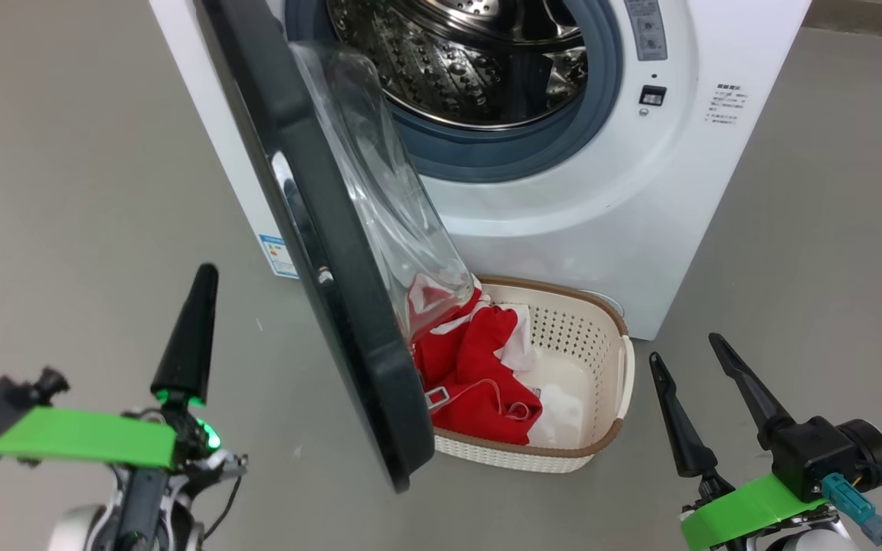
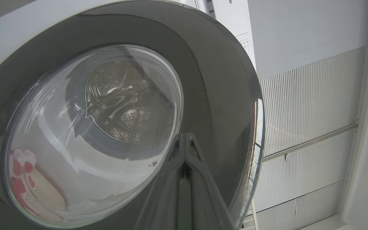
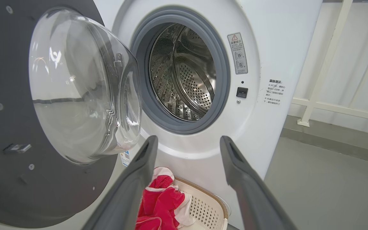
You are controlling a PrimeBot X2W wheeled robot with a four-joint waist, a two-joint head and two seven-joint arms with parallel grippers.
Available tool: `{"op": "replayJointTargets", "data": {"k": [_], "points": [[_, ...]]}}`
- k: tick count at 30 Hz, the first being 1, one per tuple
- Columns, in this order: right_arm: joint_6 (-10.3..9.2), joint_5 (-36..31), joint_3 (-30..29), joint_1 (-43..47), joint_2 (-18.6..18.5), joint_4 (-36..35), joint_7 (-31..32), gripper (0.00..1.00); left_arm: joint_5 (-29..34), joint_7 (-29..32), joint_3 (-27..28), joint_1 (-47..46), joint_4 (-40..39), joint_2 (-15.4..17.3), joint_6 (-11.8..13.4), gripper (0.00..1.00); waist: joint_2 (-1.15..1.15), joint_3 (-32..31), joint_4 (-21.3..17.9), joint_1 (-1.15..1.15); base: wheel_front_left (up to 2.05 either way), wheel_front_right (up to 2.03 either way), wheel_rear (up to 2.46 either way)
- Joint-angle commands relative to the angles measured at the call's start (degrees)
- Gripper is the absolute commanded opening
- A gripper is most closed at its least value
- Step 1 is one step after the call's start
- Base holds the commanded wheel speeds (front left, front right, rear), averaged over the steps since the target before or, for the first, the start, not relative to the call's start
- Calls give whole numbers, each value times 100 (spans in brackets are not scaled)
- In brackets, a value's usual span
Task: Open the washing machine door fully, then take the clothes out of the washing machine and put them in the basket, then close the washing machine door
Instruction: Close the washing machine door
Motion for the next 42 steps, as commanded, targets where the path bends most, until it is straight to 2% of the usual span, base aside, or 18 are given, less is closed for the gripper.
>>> {"op": "replayJointTargets", "data": {"k": [1, 5, 12, 19, 30, 34, 42], "points": [[-5, -20, 144, -221, -35, -153, -69, 100, -265, 132, 190, -292, -189, 65, 54, 0, 0, 6, -29, 0, 0, 0, 0], [-5, -31, 152, -219, -35, -148, -69, 100, -958, 643, 146, -488, -269, 65, 288, 0, 0, 16, -102, 0, 0, 0, 0], [-5, -18, 151, -234, -35, -142, -69, 100, -1093, 1332, -119, -553, -557, 415, 615, 0, 0, 76, -215, 0, 0, 0, 0], [-5, -22, 145, -292, -35, -169, -69, 100, -1201, 1550, -273, -572, -732, 412, 771, 0, 0, 182, -294, 0, 0, 0, 0], [-5, -3, 137, -405, -35, -191, -69, 100, -1268, 1564, -410, -827, -652, 295, 795, 0, 0, 352, -524, 0, 0, 0, 0], [-5, 8, 126, -448, -35, -204, -69, 100, -1552, 1552, -407, -952, -591, 194, 782, 0, 0, 430, -668, 0, 0, 0, 0], [-5, 32, 113, -517, -35, -224, -69, 100, -1649, 1443, -389, -1214, -396, 146, 721, 0, 0, 552, -926, 0, 0, 0, 0]]}}
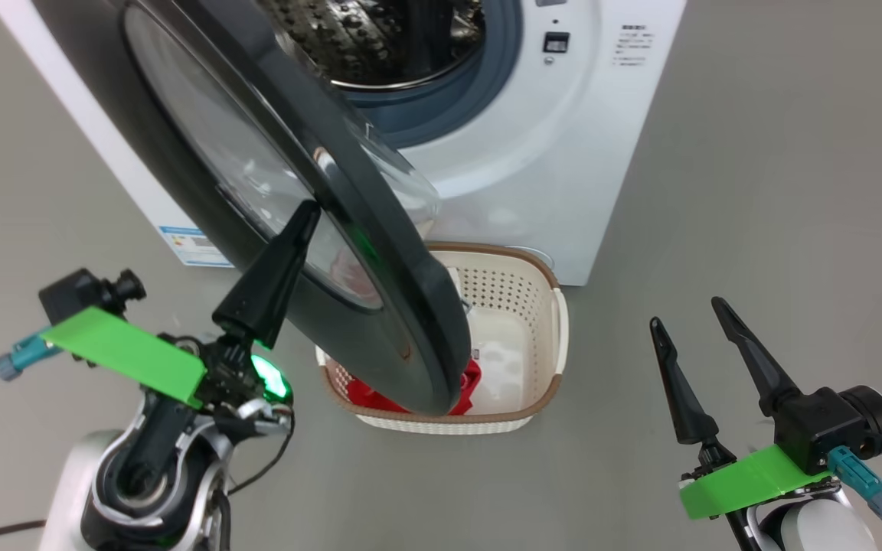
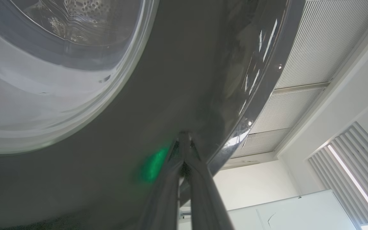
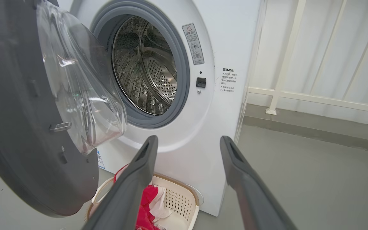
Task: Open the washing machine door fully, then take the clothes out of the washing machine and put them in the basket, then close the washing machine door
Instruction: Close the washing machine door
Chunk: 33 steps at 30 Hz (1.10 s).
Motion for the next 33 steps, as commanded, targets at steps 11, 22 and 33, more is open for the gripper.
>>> {"op": "replayJointTargets", "data": {"k": [11, 22, 33], "points": [[-5, 58, 108, -266, -33, -199, -69, 100, -203, -64, 172, -720, 247, 30, -172, 0, 0, 241, -539, 0, 0, 0, 0], [-5, 66, 109, -310, -33, -221, -69, 100, -363, -224, 369, -1245, 786, 13, -376, 0, 0, 367, -924, 0, 0, 0, 0], [-5, 66, 147, -329, -33, -246, -69, 100, -250, -335, 391, -1744, 1470, 27, -521, 0, 0, 466, -1140, 0, 0, 0, 0]]}}
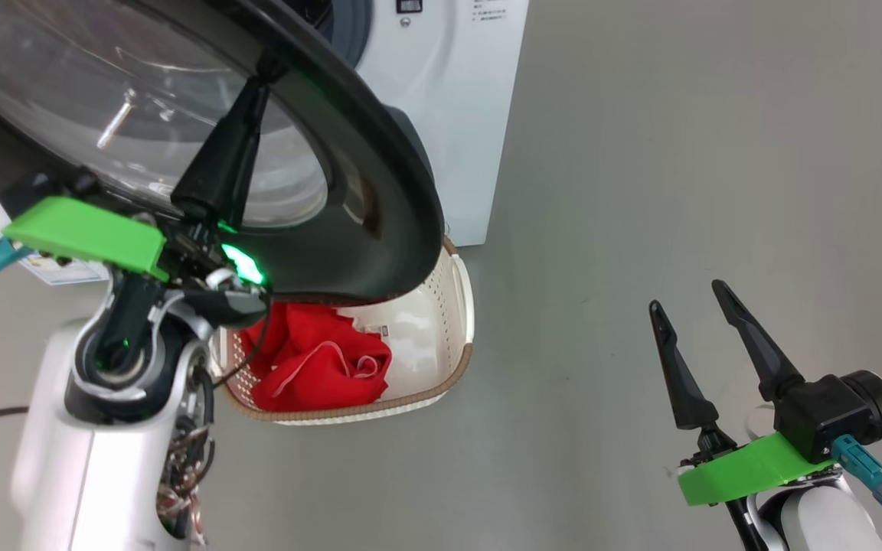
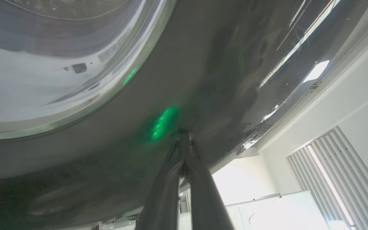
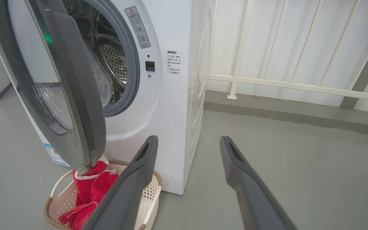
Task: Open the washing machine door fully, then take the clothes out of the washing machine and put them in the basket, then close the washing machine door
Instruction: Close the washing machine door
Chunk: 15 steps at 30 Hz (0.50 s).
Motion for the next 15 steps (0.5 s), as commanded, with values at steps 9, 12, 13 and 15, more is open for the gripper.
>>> {"op": "replayJointTargets", "data": {"k": [9, 12, 13, 15], "points": [[-5, 12, 161, -223, -32, -181, -68, 100, 142, -93, 265, -649, 385, 150, -198, 0, 0, 136, -117, 0, 0, 0, 0], [-5, 8, 170, -237, -32, -179, -68, 100, 171, -103, 271, -796, 523, 156, -236, 0, 0, 183, -141, 0, 0, 0, 0], [-5, 8, 172, -246, -32, -178, -68, 100, 179, -107, 273, -840, 562, 156, -247, 0, 0, 201, -152, 0, 0, 0, 0], [-5, 10, 175, -268, -32, -177, -68, 100, 191, -113, 276, -929, 644, 155, -272, 0, 0, 231, -172, 0, 0, 0, 0]]}}
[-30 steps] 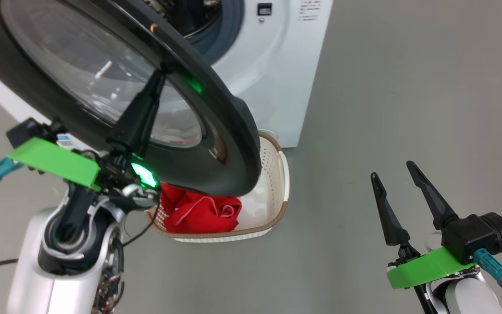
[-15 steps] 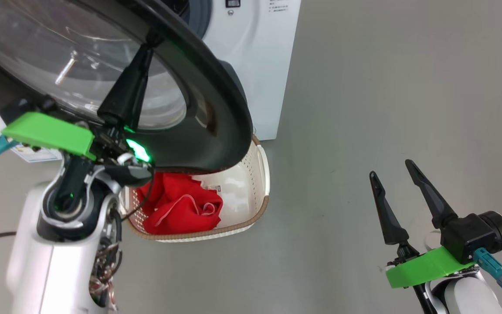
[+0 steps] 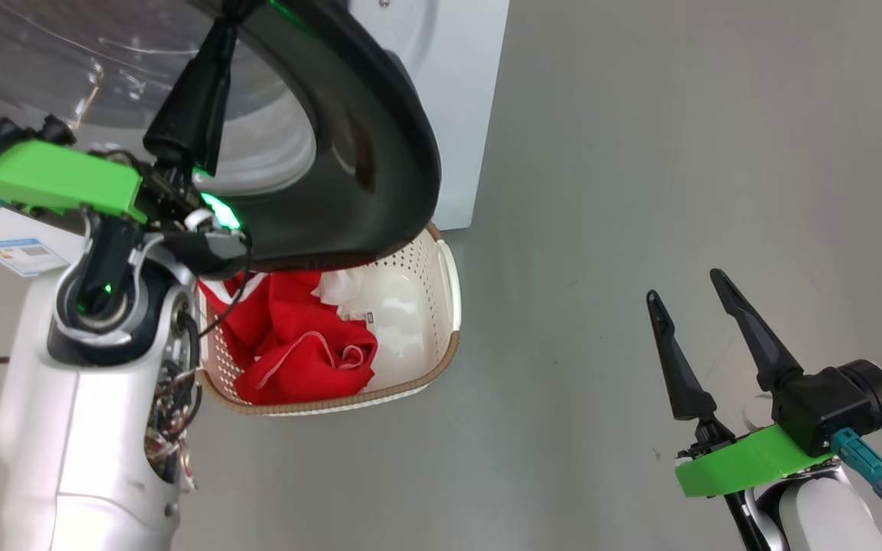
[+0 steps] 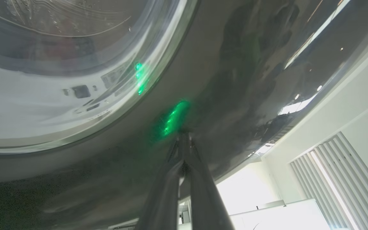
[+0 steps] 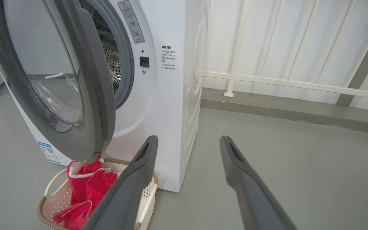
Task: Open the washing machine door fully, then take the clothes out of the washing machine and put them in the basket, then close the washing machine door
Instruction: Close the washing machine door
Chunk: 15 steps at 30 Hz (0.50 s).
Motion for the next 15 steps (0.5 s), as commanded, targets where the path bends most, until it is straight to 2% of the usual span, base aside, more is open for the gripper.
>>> {"op": "replayJointTargets", "data": {"k": [1, 15], "points": [[-5, 13, 140, -166, -32, -151, -36, 100, 90, -23, 151, -244, -82, 147, -79, 0, 0, 38, -29, 0, 0, 0, 0], [-5, 35, 143, -280, -32, -193, -36, 100, 221, -92, 170, -808, 450, 189, -260, 0, 0, 279, -181, 0, 0, 0, 0]]}}
